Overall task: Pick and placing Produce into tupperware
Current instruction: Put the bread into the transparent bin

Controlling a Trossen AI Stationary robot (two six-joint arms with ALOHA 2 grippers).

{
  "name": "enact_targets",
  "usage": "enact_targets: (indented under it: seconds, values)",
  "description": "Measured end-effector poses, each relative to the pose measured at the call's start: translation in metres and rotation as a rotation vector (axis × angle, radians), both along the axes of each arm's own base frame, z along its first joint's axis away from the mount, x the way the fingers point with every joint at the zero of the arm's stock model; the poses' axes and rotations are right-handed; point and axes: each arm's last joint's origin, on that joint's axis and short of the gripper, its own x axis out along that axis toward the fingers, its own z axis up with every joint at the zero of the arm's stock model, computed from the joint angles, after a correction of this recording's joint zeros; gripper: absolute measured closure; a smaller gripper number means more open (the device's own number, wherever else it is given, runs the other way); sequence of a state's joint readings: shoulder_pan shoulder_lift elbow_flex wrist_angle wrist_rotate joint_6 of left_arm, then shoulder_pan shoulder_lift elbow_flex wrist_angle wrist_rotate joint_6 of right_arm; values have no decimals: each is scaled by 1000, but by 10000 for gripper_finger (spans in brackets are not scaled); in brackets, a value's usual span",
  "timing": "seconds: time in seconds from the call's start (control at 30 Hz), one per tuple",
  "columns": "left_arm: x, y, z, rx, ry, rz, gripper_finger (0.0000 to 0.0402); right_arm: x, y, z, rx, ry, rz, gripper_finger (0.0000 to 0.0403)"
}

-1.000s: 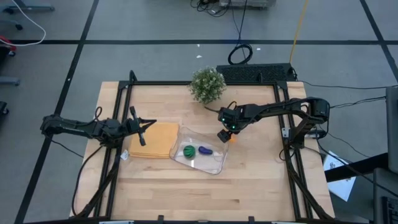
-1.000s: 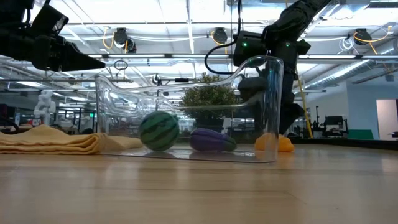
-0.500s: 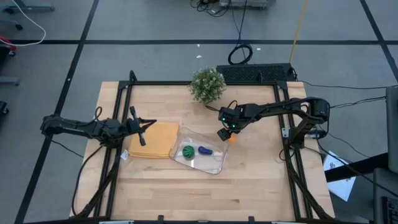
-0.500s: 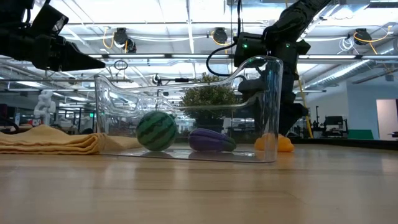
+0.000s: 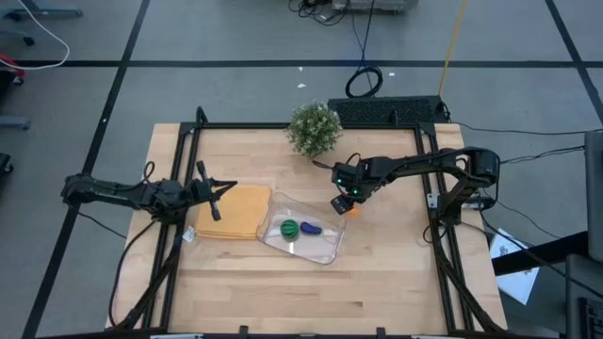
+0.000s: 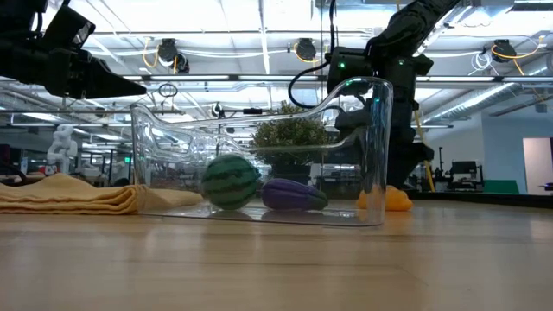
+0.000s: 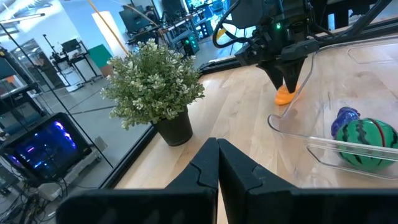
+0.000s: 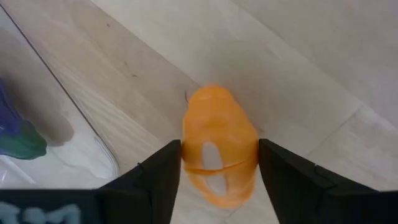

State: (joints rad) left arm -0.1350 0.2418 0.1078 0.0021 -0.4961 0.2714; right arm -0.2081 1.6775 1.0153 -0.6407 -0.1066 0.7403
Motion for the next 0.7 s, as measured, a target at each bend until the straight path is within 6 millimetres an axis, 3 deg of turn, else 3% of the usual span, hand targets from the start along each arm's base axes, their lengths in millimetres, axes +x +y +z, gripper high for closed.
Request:
enact_targets:
  seconds: [0.23,0.7]
  values:
    - [0,0,0,0,0,0,398,0,0,1,-3,-3,4,233]
    - [0,0,0,1,0,0,398,1,0,1,-4,-15,12,230]
